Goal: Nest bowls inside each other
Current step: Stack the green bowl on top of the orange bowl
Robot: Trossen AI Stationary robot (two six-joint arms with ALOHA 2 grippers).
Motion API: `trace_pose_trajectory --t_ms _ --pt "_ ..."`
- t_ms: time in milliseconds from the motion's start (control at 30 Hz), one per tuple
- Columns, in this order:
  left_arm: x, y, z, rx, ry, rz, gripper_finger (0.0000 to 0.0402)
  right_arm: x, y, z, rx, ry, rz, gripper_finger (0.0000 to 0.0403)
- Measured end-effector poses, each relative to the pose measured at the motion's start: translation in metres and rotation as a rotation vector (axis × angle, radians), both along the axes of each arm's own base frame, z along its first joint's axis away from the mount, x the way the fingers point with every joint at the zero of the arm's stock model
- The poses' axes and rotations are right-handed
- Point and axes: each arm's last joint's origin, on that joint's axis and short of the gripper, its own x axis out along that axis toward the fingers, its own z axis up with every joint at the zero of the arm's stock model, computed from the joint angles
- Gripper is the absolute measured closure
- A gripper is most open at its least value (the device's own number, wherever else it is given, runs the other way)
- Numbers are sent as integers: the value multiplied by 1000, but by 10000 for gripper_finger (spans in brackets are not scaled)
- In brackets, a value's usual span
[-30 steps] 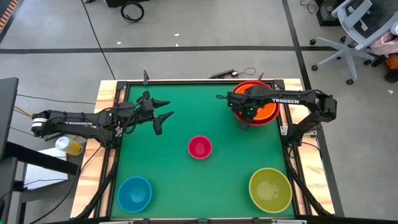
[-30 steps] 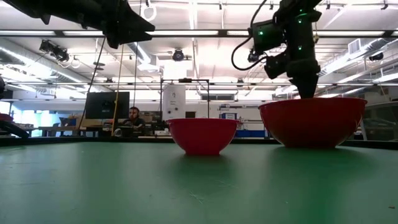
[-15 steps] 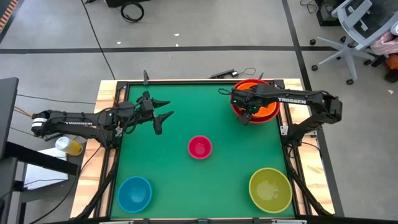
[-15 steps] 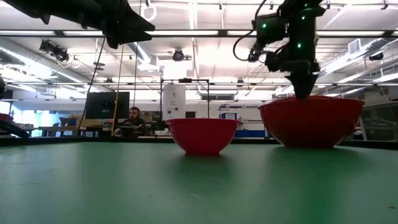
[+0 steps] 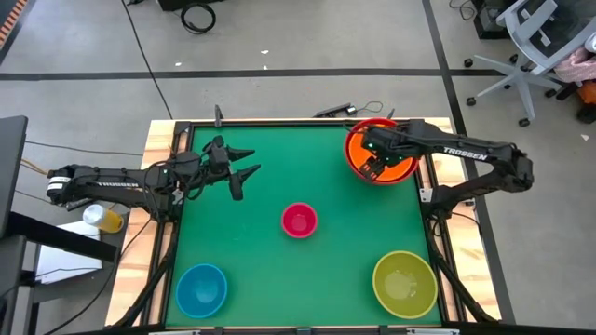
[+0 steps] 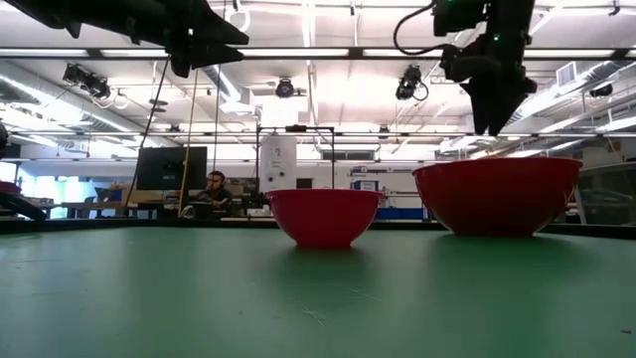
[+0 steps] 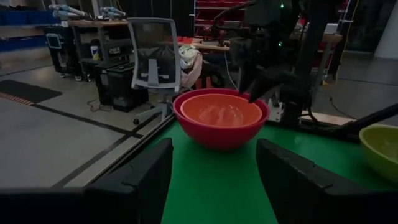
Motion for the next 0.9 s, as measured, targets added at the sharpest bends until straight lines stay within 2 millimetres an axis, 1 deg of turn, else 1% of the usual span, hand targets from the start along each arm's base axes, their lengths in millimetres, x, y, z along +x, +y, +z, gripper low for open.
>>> trace_pose_trajectory --t_ms 67,133,200,300,467,600,700,900 --pt "0 0 0 7 3 -2 169 -3 5 2 4 2 3 174" --pt "0 -1 0 23 11 -21 169 -5 14 5 37 -7 45 174" --pt "2 -1 -1 40 24 -48 169 -8 27 9 65 -17 99 174" --pt "7 -2 -5 59 47 -89 169 -13 47 16 57 -65 148 174" --pt "22 -2 -11 106 56 -154 169 -22 75 28 -6 -133 261 174" --pt "34 -2 -18 138 66 -182 169 -28 95 32 -43 -190 309 175" --pt "39 -2 -21 157 68 -183 169 -31 111 24 28 -200 334 175" --pt "40 -1 -21 163 58 -179 169 -33 146 -3 186 -109 389 194"
